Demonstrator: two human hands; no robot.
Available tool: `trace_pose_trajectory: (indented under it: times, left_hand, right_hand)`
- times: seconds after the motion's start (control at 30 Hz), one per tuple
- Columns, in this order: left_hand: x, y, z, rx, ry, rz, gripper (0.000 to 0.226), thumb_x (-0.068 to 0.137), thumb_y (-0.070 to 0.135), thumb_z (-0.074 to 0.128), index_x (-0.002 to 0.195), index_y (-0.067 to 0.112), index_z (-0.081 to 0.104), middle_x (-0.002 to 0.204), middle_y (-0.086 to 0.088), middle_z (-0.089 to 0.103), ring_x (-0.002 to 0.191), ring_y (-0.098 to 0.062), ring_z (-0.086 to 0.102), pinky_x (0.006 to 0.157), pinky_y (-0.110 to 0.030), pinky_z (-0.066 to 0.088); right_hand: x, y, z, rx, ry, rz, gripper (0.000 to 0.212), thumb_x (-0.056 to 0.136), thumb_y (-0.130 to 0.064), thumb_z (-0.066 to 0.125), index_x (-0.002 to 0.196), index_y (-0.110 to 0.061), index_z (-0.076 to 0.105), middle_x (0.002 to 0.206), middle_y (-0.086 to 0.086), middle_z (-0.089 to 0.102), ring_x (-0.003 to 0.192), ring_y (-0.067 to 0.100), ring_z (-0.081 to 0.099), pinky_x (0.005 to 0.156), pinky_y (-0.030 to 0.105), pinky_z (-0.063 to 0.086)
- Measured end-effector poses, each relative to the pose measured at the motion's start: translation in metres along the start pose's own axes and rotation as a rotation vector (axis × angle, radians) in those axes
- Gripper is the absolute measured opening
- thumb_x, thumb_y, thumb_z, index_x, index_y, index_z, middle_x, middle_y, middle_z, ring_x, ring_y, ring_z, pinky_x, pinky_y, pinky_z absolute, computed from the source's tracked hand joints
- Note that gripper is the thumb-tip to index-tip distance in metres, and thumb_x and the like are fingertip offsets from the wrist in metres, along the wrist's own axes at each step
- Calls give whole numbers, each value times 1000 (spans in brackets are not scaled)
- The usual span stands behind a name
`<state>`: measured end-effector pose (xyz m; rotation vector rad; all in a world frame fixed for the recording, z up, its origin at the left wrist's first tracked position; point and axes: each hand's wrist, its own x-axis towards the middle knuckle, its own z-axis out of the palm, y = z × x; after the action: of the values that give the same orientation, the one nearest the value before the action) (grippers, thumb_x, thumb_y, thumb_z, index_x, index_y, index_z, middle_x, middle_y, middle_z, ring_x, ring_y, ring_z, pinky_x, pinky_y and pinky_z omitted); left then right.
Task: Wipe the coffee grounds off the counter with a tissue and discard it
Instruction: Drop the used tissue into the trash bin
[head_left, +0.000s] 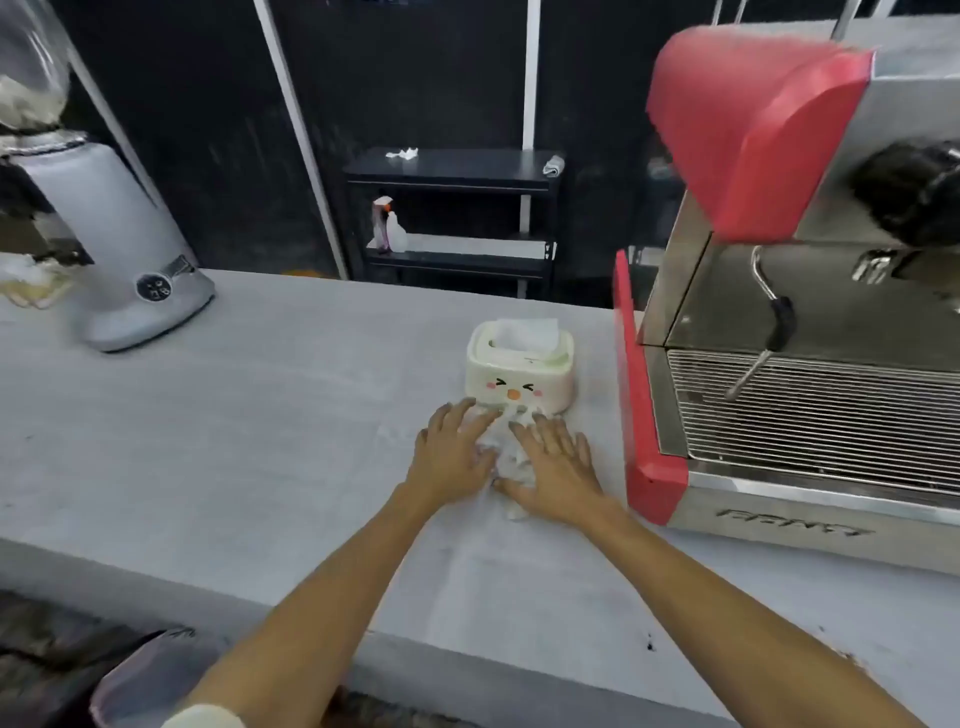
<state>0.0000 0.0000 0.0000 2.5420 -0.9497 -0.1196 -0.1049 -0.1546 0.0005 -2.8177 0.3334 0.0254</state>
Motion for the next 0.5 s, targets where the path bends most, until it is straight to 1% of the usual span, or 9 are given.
trace_pose_trajectory:
  times: [0.07, 0.1, 0.17, 0.23, 0.27, 0.33, 0.4, 0.43, 0.5]
  left_hand:
    - [12, -10, 4, 89, -126, 45, 60, 92, 56, 46, 149, 50, 27, 165, 6, 11, 151, -28, 5, 117, -58, 17]
    - [16, -14, 7, 121, -168, 71, 60, 92, 59, 43, 149, 52, 24, 166, 7, 6, 152, -27, 0, 118, -58, 10]
    - [22, -23, 17, 129, -202, 115, 61, 90, 67, 30, 149, 53, 24, 166, 8, 6, 152, -26, -2, 118, -55, 3]
    - [22, -27, 25, 123, -156, 165, 68, 86, 72, 16, 149, 50, 28, 165, 8, 13, 152, -26, 2, 118, -52, 1]
    - [21, -29, 28, 118, -126, 185, 69, 86, 71, 14, 149, 48, 31, 164, 8, 18, 152, -26, 5, 119, -52, 1]
    - [20, -31, 32, 60, -66, 196, 69, 89, 69, 17, 148, 41, 38, 161, 9, 27, 151, -25, 13, 120, -51, 7]
    - [17, -31, 35, -19, -24, 191, 65, 93, 64, 24, 144, 32, 47, 156, 7, 38, 149, -23, 23, 120, -50, 16]
    - [15, -29, 35, -58, -5, 192, 63, 94, 61, 29, 141, 27, 52, 153, 5, 44, 146, -24, 29, 119, -49, 21]
    - [10, -26, 36, -132, 37, 200, 57, 94, 54, 38, 133, 18, 60, 143, -2, 55, 139, -26, 41, 115, -43, 30]
  right_hand:
    - [7, 0, 6, -25, -40, 20, 92, 77, -80, 36, 150, -36, 2, 159, 2, -7, 144, 24, -11, 114, 51, 0]
    - [8, 2, 9, -30, -52, 41, 92, 75, -82, 34, 150, -36, 4, 160, 1, -6, 144, 24, -12, 114, 51, 0]
    - [7, 5, 17, -3, -39, 62, 89, 77, -80, 32, 150, -34, 10, 160, 2, -2, 145, 22, -10, 115, 50, 0]
    - [4, 5, 23, 21, 1, 50, 83, 81, -75, 27, 149, -29, 20, 160, 3, 6, 146, 21, -3, 116, 47, 1]
    - [3, 7, 25, 39, 43, 45, 79, 83, -71, 28, 148, -26, 26, 159, 4, 11, 146, 22, 1, 116, 45, 2]
    - [1, 8, 28, 108, 114, 26, 64, 91, -55, 38, 143, -17, 38, 156, 6, 23, 144, 23, 12, 117, 43, 8]
    - [1, 8, 30, 162, 160, 16, 52, 94, -39, 44, 134, -8, 48, 148, 11, 38, 140, 26, 27, 114, 45, 21]
    - [1, 9, 32, 187, 179, 19, 49, 93, -33, 46, 131, -3, 52, 144, 14, 44, 136, 28, 34, 114, 43, 25]
    - [-2, 7, 31, 239, 201, 51, 43, 93, -21, 52, 131, 0, 51, 141, 17, 46, 133, 30, 38, 114, 35, 24]
